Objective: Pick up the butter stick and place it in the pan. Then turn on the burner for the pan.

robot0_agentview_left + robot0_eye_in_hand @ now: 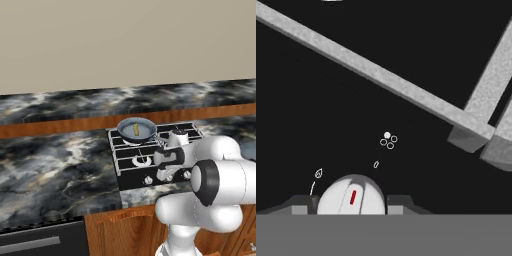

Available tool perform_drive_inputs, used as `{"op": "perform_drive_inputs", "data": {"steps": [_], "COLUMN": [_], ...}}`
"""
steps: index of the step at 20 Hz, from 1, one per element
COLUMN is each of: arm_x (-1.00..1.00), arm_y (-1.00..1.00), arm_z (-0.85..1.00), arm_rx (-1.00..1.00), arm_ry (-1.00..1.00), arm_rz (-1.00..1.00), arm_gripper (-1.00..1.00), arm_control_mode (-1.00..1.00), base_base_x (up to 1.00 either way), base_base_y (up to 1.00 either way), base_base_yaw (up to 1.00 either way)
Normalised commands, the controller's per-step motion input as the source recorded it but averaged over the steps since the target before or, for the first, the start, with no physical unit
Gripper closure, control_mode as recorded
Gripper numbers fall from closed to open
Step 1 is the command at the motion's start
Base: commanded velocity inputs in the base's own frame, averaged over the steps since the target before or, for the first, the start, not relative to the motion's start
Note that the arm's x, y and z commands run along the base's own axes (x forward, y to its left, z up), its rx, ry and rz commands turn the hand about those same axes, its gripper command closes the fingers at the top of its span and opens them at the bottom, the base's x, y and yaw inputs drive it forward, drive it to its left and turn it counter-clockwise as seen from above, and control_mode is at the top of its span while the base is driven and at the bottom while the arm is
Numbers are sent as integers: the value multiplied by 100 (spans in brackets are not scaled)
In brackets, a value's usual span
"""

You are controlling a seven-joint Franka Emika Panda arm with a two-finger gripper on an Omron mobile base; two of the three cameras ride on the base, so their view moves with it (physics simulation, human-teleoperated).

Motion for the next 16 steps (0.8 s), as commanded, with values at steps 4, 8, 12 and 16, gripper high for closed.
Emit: {"op": "perform_drive_inputs", "data": {"steps": [4, 8, 12, 16], "arm_x": [17, 8, 1, 2], "arm_y": [4, 5, 1, 0], "arm_z": [-16, -13, -9, -11], "arm_rx": [0, 0, 0, 0], "arm_ry": [0, 0, 0, 0], "arm_rz": [13, 13, 13, 14], "arm_gripper": [100, 100, 100, 100], "arm_control_mode": [-100, -100, -100, -100], "base_base_x": [0, 0, 0, 0], "base_base_y": [0, 0, 0, 0], "base_base_yaw": [0, 0, 0, 0]}}
